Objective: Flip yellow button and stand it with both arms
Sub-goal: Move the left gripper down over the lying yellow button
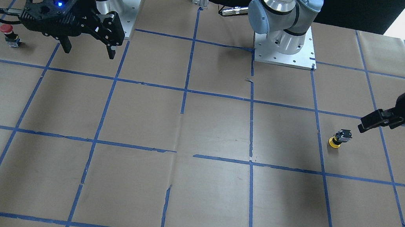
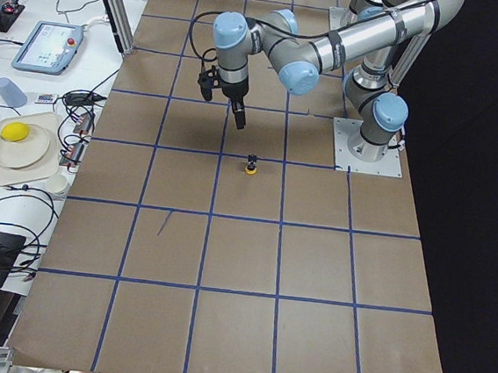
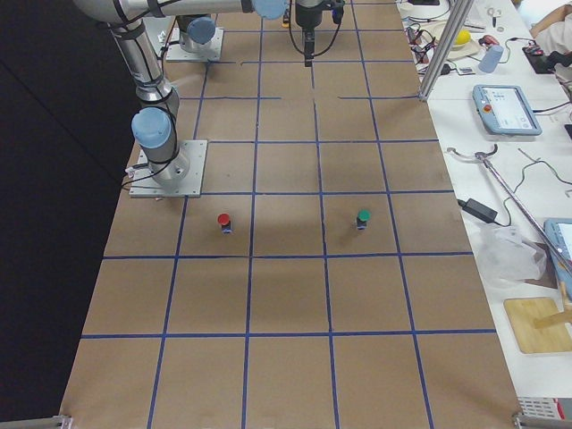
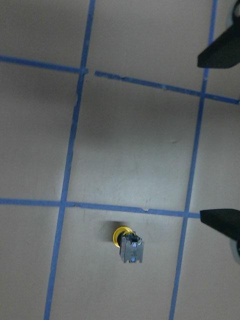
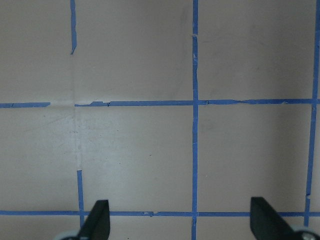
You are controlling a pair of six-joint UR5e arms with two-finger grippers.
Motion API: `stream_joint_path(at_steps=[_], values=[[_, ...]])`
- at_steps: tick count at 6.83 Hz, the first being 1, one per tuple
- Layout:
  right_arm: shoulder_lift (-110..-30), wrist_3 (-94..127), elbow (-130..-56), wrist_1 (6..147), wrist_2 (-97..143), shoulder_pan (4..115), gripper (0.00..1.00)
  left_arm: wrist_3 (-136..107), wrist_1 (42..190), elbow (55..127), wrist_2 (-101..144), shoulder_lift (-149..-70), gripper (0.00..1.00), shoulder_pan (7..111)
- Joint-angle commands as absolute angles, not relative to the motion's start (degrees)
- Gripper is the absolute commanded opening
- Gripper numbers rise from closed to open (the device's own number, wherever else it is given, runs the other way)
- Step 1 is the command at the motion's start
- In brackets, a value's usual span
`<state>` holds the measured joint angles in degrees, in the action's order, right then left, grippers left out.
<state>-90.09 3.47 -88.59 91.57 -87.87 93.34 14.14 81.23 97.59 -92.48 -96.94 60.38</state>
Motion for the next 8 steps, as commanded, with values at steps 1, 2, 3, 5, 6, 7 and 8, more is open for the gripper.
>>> stream_joint_path(at_steps=[1, 2, 3, 5, 6, 7, 8], values=[[-90.1, 3.2, -88.6, 91.7, -88.0, 93.3, 1.00, 16.1, 77.0, 100.9, -92.7, -100.8, 1.00, 57.3], [-90.1, 3.1, -88.5, 91.7, -88.0, 93.3, 1.00, 15.1, 70.4, 102.6, -92.9, -103.7, 1.00, 56.4], [-90.1, 3.1, -88.5, 91.7, -88.0, 93.3, 1.00, 14.5, 70.1, 104.9, -92.8, -103.7, 1.00, 56.4], [-90.1, 3.0, -88.5, 91.7, -88.2, 93.0, 1.00, 10.6, 66.3, 111.9, -92.4, -103.1, 1.00, 56.9], [-90.1, 3.0, -88.5, 91.7, -88.1, 93.0, 1.00, 11.0, 66.1, 113.3, -92.5, -103.5, 1.00, 57.0], [-90.1, 3.0, -88.5, 91.7, -88.0, 93.0, 1.00, 10.7, 65.7, 113.6, -92.6, -103.8, 0.98, 56.9], [-90.1, 3.1, -88.5, 91.8, -88.1, 93.0, 1.00, 10.9, 64.7, 113.9, -92.7, -104.4, 0.85, 56.9]])
